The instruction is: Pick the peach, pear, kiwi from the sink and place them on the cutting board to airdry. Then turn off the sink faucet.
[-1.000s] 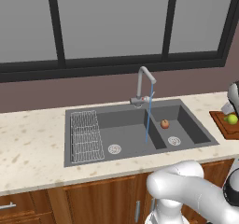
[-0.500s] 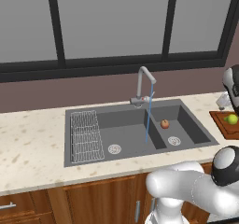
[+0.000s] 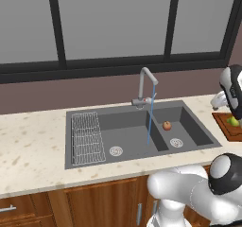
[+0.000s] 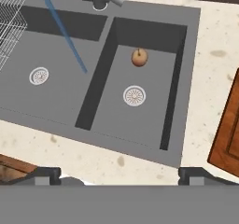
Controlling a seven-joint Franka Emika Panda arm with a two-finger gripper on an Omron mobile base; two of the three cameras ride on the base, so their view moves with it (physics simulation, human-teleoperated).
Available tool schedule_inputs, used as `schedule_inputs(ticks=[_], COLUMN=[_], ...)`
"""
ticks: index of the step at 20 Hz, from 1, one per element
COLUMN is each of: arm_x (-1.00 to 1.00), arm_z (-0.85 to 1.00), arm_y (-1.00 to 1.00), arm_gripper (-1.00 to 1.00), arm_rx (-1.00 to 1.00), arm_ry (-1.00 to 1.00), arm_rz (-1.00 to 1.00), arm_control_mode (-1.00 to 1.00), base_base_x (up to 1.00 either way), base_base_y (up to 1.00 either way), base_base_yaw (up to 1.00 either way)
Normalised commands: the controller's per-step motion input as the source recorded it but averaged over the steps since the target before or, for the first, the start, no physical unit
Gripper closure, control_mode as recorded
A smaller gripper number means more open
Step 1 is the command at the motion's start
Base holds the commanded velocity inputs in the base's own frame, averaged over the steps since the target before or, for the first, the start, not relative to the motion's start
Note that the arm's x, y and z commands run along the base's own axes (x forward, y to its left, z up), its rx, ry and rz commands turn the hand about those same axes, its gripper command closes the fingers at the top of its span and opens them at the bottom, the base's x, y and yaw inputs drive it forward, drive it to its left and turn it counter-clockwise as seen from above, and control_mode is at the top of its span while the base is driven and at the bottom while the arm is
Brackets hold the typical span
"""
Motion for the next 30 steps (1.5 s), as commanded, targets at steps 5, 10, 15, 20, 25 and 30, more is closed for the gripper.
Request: schedule_inputs(ticks=[5,10,15,20,25,30], arm_x=[-0.01,0.0,0.0,0.0,0.03,0.14], arm_z=[-0.01,-0.1,0.0,-0.04,-0.07,-0.02], arm_y=[0.45,0.35,0.05,0.02,0.07,0.22], arm_gripper=[-1.0,-1.0,-1.0,-1.0,-1.0,-1.0], arm_rx=[0.0,-0.01,0.0,0.01,0.01,0.0], arm_ry=[-0.23,-0.09,0.02,0.0,0.0,0.0], arm_rz=[-0.08,-0.19,-0.19,-0.04,-0.06,-0.09], arm_control_mode=[-1.0,-1.0,-1.0,-1.0,-1.0,-1.0], base_base_x=[0.0,0.0,0.0,0.0,0.0,0.0], base_base_y=[0.0,0.0,0.0,0.0,0.0,0.0], base_base_yaw=[0.0,0.0,0.0,0.0,0.0,0.0])
